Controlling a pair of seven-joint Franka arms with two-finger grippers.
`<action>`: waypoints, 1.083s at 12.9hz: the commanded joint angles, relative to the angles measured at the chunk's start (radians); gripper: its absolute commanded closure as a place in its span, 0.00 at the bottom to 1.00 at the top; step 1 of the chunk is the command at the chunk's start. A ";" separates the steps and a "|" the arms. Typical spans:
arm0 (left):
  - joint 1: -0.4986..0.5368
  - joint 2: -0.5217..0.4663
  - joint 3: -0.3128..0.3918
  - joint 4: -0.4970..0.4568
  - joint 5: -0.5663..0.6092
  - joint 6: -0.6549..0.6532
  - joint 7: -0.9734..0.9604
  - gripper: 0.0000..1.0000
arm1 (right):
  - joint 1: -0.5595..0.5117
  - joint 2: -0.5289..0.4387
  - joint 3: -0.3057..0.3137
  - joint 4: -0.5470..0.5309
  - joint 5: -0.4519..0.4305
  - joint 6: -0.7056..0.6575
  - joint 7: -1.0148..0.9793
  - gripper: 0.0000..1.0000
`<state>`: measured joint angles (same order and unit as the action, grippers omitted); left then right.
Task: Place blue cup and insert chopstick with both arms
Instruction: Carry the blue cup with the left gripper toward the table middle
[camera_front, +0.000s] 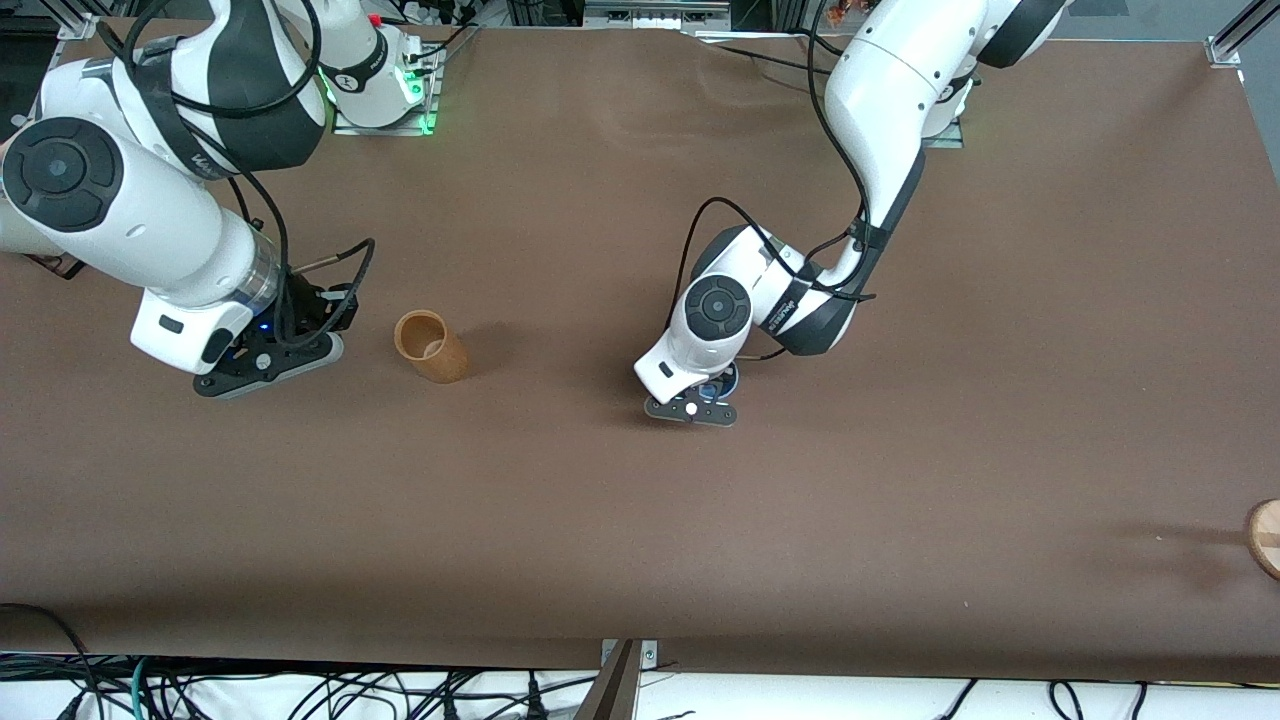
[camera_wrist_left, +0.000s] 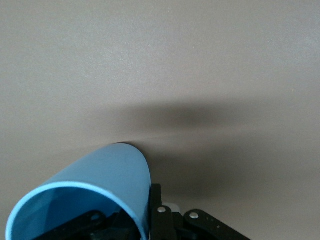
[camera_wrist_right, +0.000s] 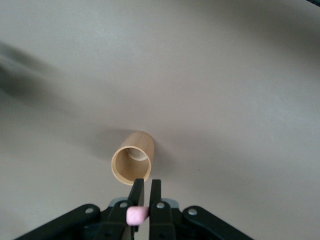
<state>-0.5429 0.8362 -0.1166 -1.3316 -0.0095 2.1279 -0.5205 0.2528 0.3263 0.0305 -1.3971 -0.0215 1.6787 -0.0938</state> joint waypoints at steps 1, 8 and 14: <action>-0.006 0.029 0.012 0.035 0.029 0.001 -0.001 0.06 | -0.001 0.010 0.005 0.030 0.006 -0.022 -0.007 1.00; 0.006 -0.008 0.002 0.089 -0.015 -0.086 -0.041 0.00 | 0.013 0.013 0.012 0.030 0.011 -0.017 0.021 1.00; 0.076 -0.147 0.009 0.164 -0.063 -0.337 -0.024 0.00 | 0.092 0.048 0.016 0.030 0.074 0.068 0.167 1.00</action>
<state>-0.5115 0.7726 -0.1074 -1.1570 -0.0593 1.8591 -0.5510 0.3232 0.3459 0.0442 -1.3970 0.0187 1.7260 0.0254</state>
